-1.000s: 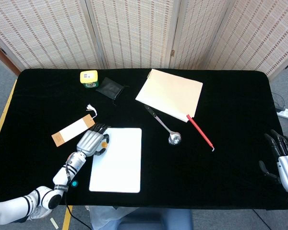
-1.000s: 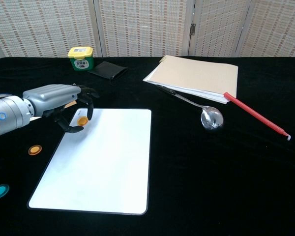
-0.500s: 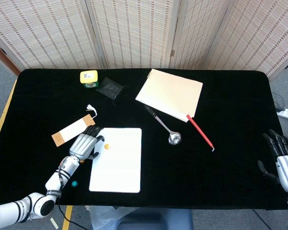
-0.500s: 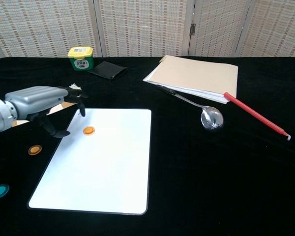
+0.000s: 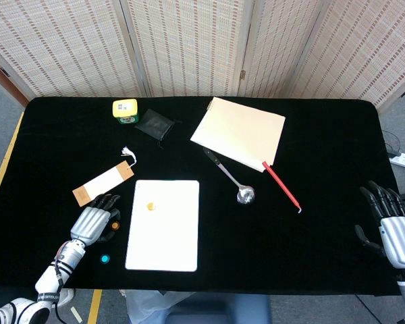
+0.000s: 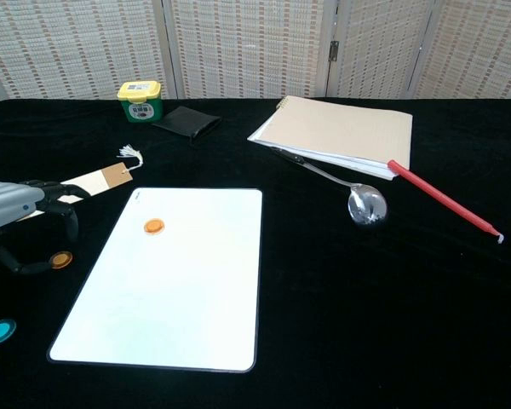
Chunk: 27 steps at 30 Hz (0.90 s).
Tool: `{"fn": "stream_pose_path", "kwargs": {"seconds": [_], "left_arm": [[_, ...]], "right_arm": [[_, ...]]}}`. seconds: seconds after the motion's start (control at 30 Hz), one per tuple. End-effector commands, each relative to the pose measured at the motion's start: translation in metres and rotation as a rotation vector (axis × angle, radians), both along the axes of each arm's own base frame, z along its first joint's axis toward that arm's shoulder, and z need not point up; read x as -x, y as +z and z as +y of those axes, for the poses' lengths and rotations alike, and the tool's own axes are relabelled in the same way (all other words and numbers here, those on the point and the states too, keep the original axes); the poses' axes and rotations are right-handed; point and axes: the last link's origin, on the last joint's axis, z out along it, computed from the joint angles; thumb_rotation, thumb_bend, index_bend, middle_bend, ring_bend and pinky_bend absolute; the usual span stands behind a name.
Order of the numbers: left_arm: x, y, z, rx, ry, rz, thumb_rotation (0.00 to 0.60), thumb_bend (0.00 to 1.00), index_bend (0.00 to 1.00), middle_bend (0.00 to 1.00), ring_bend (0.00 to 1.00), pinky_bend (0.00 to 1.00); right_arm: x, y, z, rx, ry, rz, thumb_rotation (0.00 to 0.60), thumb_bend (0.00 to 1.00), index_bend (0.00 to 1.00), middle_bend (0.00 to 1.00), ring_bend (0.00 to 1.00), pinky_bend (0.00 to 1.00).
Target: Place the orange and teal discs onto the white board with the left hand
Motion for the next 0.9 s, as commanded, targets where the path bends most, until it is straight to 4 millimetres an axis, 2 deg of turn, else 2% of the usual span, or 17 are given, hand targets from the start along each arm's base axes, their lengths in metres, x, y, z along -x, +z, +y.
{"fn": "stream_pose_path", "kwargs": {"seconds": [0.03, 0.43, 0.9], "left_arm": [[0.003, -0.003, -0.002, 0.002, 0.006, -0.005, 0.6, 0.36, 0.44, 0.08, 0.0, 0.0], [0.005, -0.015, 0.005, 0.019, 0.021, -0.004, 0.6, 0.36, 0.44, 0.08, 0.0, 0.0], [0.01, -0.019, 0.008, 0.019, 0.04, -0.01, 0.6, 0.36, 0.48, 0.09, 0.0, 0.0]], "right_arm": [[0.0, 0.0, 0.0, -0.001, 0.0, -0.001, 0.6, 0.44, 0.03, 0.02, 0.0, 0.0], [0.002, 0.001, 0.002, 0.004, -0.004, -0.002, 0.6, 0.44, 0.03, 0.02, 0.0, 0.0], [0.002, 0.0, 0.001, 0.003, -0.007, -0.001, 0.6, 0.44, 0.03, 0.02, 0.0, 0.0]]}}
